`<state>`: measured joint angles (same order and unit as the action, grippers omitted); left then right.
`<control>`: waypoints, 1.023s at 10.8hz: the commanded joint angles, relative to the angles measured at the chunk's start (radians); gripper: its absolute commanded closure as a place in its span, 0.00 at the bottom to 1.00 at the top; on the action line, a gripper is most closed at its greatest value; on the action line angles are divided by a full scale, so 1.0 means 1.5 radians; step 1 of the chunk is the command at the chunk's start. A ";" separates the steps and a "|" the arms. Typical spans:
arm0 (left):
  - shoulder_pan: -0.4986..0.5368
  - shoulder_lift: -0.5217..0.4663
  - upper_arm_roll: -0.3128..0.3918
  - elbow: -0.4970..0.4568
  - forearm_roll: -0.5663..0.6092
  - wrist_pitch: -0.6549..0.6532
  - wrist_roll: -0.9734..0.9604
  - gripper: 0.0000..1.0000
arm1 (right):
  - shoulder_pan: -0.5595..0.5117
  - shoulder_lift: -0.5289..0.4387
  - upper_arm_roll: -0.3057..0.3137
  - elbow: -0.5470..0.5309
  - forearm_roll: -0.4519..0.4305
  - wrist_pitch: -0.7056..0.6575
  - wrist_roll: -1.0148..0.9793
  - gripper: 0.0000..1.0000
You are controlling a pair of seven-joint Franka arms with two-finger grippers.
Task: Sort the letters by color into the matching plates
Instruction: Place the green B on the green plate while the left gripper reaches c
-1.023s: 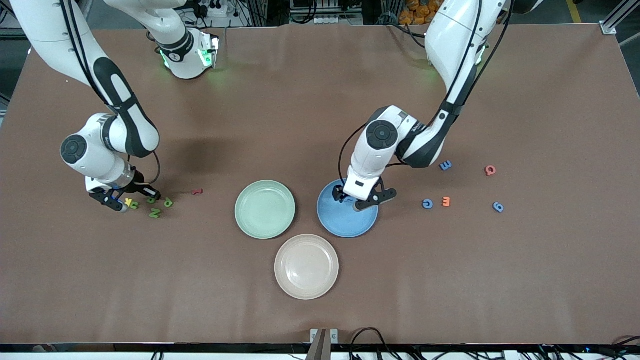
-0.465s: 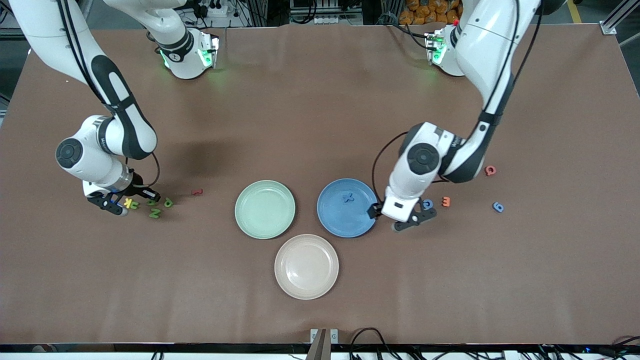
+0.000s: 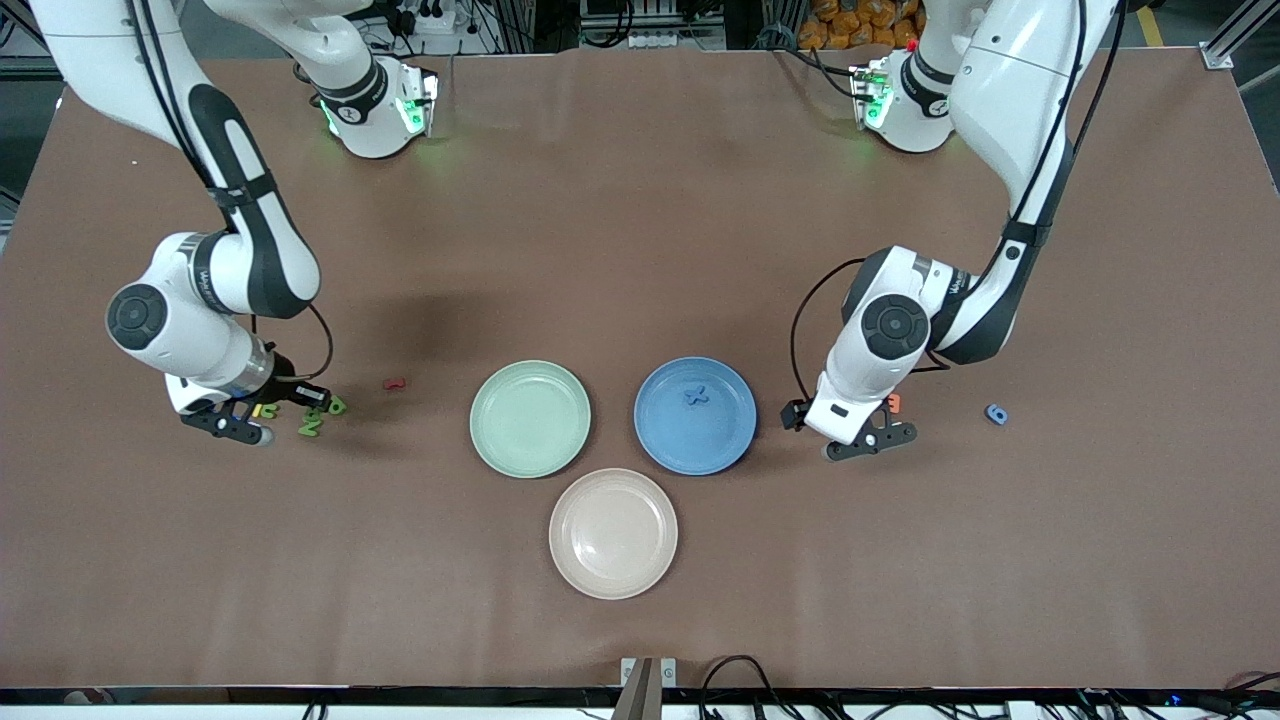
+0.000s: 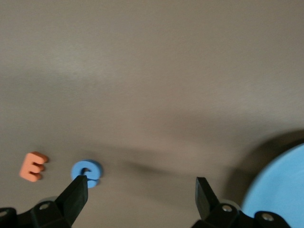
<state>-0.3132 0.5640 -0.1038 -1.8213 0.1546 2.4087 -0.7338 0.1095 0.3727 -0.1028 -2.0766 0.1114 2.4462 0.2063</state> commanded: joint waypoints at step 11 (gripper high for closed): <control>0.075 -0.015 -0.017 -0.102 0.059 0.063 0.177 0.00 | 0.303 0.061 -0.002 0.171 -0.061 -0.132 0.076 0.85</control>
<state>-0.2365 0.5257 -0.1139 -1.9685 0.2191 2.4815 -0.5070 0.5225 0.3848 -0.0997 -1.9468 0.0501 2.3231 0.2665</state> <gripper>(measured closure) 0.000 0.714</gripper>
